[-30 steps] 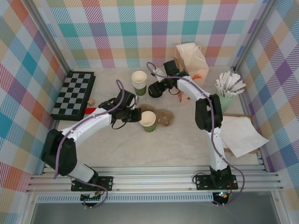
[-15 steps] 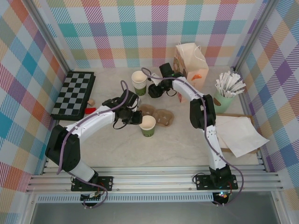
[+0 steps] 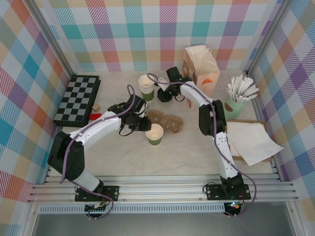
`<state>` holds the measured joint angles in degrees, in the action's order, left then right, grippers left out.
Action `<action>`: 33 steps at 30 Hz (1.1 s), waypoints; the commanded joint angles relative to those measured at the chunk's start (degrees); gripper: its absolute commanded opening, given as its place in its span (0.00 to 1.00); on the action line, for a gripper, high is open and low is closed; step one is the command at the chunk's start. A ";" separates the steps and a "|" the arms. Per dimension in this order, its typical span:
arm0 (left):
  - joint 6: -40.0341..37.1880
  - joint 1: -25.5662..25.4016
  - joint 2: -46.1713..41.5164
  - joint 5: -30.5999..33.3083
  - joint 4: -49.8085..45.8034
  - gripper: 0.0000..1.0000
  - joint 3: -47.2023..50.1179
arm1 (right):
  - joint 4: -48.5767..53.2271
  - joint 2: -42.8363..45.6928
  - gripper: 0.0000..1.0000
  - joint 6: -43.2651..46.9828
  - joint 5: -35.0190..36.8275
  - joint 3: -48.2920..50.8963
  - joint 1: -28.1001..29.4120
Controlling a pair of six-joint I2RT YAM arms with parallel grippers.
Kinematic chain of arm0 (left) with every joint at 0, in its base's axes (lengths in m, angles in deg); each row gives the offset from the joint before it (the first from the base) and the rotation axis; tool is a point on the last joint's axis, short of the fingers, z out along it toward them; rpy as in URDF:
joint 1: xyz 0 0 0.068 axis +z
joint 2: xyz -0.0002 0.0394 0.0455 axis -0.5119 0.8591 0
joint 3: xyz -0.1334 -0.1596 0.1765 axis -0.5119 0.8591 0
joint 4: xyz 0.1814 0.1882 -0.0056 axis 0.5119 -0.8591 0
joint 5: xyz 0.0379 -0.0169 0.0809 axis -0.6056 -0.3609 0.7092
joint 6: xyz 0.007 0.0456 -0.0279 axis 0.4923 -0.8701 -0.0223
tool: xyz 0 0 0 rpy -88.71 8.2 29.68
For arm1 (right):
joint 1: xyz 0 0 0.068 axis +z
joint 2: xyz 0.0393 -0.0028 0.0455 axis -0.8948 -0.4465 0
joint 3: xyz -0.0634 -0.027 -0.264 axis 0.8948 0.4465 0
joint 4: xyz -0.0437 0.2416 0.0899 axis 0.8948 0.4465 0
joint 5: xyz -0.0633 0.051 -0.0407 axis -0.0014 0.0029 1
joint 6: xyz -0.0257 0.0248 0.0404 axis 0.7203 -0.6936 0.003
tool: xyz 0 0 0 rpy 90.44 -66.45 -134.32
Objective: Pack the takeout coffee
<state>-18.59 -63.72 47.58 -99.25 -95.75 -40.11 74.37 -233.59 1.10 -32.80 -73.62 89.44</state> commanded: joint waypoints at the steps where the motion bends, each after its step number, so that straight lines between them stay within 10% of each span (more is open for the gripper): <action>1: -0.11 -0.73 -1.02 -0.79 -0.39 0.24 -0.74 | 0.78 -0.67 0.22 1.12 0.03 -1.69 0.41; 33: -0.68 -0.73 -2.08 -1.76 0.43 0.31 -0.30 | 1.39 6.57 0.09 -2.92 0.67 3.76 0.16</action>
<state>-18.61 -63.72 47.56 -100.35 -95.55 -40.09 74.63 -229.35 -0.60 -30.64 -70.71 89.46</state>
